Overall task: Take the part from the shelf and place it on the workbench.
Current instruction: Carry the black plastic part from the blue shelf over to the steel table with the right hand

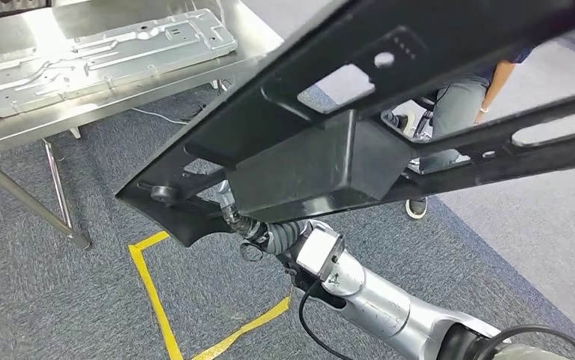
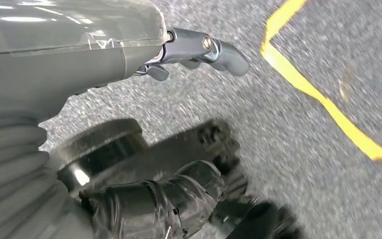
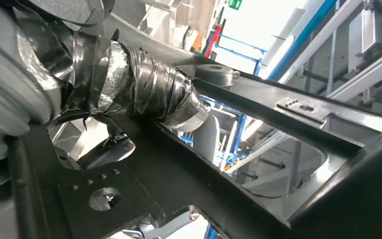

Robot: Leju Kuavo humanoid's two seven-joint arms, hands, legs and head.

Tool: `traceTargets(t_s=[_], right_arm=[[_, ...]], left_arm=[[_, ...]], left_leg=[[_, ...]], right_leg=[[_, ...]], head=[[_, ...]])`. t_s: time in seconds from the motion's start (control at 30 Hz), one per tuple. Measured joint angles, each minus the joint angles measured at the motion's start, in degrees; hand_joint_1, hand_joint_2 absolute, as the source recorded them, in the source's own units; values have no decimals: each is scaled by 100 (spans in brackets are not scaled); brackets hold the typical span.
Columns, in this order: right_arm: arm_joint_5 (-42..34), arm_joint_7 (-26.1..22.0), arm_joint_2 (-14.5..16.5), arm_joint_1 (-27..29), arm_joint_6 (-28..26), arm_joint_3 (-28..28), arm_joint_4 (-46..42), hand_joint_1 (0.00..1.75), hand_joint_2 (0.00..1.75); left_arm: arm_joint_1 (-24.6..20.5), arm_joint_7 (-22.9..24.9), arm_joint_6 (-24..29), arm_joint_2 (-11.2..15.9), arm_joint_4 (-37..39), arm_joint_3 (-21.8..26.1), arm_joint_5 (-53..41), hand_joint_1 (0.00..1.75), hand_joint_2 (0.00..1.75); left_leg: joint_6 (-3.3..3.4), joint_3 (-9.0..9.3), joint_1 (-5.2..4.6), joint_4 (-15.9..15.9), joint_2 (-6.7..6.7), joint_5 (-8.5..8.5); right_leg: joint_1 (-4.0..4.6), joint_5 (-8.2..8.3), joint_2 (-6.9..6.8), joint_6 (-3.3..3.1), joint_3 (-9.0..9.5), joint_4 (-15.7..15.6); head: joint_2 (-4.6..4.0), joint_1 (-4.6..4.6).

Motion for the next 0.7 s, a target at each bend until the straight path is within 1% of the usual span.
traceTargets(t_s=[0.03,0.07,0.1,0.17,0.2,0.23,0.27,0.3,0.33,0.37,0.4,0.43,0.47,0.5,0.53,0.57,0.6,0.63,0.67,0.7], right_arm=[[-3,-2,-1,11,5,0,5,175,175],[-7,-3,-1,19,9,-1,13,175,175],[-10,-4,-2,21,13,-1,19,175,175],[-15,-9,-2,21,21,-3,28,175,175],[-17,-12,-2,18,27,-3,32,175,175],[-22,-15,-2,20,31,-4,35,175,175],[-27,-18,-2,22,34,-5,39,175,175],[-35,-19,-4,21,37,-5,40,175,175],[-48,-22,-3,24,39,-6,39,175,175],[-65,-25,-3,22,42,-7,40,175,175],[-84,-28,-1,19,46,-7,40,175,175],[-99,-32,2,19,49,-7,40,175,175],[-110,-35,2,20,51,-7,40,175,175],[-117,-41,3,22,52,-7,41,175,175],[-124,-46,3,24,52,-7,42,175,175],[-137,-53,4,26,53,-7,42,175,175],[-150,-58,4,26,53,-7,43,175,175],[-162,-63,4,26,53,-7,43,175,175],[-173,-68,4,25,53,-8,44,175,175],[-178,-71,5,25,54,-8,47,175,175]], left_arm=[[-1,-1,-1,-5,3,0,-1,0,175],[5,-1,-1,-12,7,0,-1,0,175],[12,-1,-1,-16,11,0,-1,0,175],[19,-1,-1,-24,18,0,-1,0,175],[15,-2,-1,-25,20,0,0,0,175],[9,-2,-1,-25,22,0,1,0,175],[4,-3,-1,-25,25,0,1,0,175],[1,-4,-1,-25,26,0,1,0,175],[0,-4,-1,-25,26,0,1,0,175],[-1,-7,-1,-26,26,0,1,0,175],[-5,-9,1,-26,26,0,2,0,175],[-11,-12,2,-27,26,0,2,0,175],[-13,-15,2,-27,26,0,2,0,175],[-10,-17,2,-28,26,0,2,0,175],[-2,-18,2,-30,26,0,3,0,175],[7,-19,1,-31,27,0,4,0,175],[13,-19,1,-33,27,0,5,0,175],[15,-20,1,-33,28,0,6,0,175],[18,-20,1,-33,29,0,6,0,175],[18,-20,2,-30,34,0,8,0,175]], left_leg=[[1,49,2,2,-9,-44],[-3,108,6,6,-19,-95],[-13,175,14,13,-29,-150],[-63,300,23,40,-45,-282],[-97,337,22,57,-54,-342],[-136,351,19,64,-58,-390],[-175,366,13,72,-60,-418],[-205,386,13,65,-60,-434],[-232,394,18,71,-53,-453],[-255,382,26,154,-40,-466],[-275,294,36,336,-25,-500],[-298,130,48,629,-10,-558],[-319,-97,56,1000,3,-651],[-334,-356,61,1351,8,-778],[-340,-575,63,1586,11,-885],[-334,-721,63,1652,13,-928],[-313,-774,59,1529,14,-862],[-273,-736,45,1229,15,-638],[-221,-666,19,854,20,-291],[-173,-611,-20,570,21,-32]], right_leg=[[-6,-76,0,19,-193,173],[-13,-65,0,32,-302,174],[-23,68,0,43,-315,-12],[-41,601,2,57,-195,-654],[-39,782,4,35,-142,-916],[-29,910,6,-1,-106,-1066],[-14,923,9,-56,-100,-1108],[-4,894,11,-115,-78,-1124],[-4,905,15,-164,-34,-1131],[-6,877,17,-210,15,-1145],[-7,850,15,-248,75,-1154],[-5,813,11,-278,137,-1162],[4,766,7,-298,193,-1165],[15,714,4,-309,250,-1165],[27,661,5,-314,312,-1165],[38,601,10,-319,389,-1165],[49,537,15,-321,478,-1166],[58,468,17,-319,577,-1168],[61,399,19,-314,658,-1175],[62,340,26,-297,738,-1188]], head=[[1,-1],[1,-1],[1,0],[0,-1],[0,-2],[0,-4],[0,-5],[0,-5],[1,-5],[0,-6],[1,-7],[1,-9],[1,-10],[1,-10],[1,-10],[1,-10],[1,-11],[1,-11],[1,-9],[1,-9]])
